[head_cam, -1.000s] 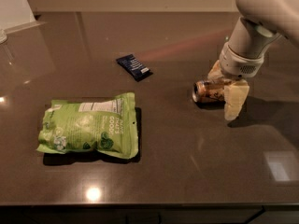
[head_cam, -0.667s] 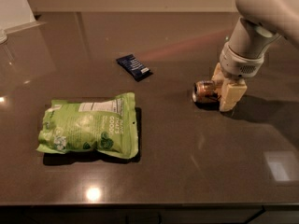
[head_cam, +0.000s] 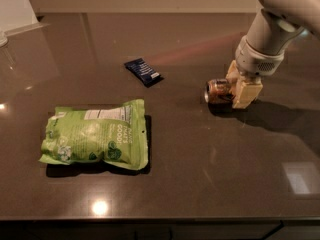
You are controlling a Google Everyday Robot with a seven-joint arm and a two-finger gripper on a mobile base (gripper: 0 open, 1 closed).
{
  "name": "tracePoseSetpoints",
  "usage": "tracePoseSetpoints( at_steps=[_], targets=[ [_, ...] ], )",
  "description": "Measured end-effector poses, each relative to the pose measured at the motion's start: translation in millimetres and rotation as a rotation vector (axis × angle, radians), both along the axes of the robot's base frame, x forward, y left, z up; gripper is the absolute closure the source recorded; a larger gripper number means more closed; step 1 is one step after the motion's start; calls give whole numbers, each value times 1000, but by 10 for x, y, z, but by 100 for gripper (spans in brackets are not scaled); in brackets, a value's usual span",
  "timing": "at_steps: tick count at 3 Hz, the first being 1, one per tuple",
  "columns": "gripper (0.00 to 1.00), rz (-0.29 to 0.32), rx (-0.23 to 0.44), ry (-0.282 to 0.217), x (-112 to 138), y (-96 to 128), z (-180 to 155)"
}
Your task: Pick orange can
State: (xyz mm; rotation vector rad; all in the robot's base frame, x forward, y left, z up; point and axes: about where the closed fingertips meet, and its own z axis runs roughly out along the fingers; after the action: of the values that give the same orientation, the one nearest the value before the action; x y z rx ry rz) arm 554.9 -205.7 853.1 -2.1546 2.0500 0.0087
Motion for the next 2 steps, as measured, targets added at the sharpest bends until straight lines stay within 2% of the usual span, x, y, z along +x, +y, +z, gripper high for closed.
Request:
tracePoseSetpoints(
  at_steps=[1, 2],
  targets=[
    [100, -18, 27, -33, 56, 76, 293],
    [100, -61, 62, -100, 141, 268, 957]
  ],
)
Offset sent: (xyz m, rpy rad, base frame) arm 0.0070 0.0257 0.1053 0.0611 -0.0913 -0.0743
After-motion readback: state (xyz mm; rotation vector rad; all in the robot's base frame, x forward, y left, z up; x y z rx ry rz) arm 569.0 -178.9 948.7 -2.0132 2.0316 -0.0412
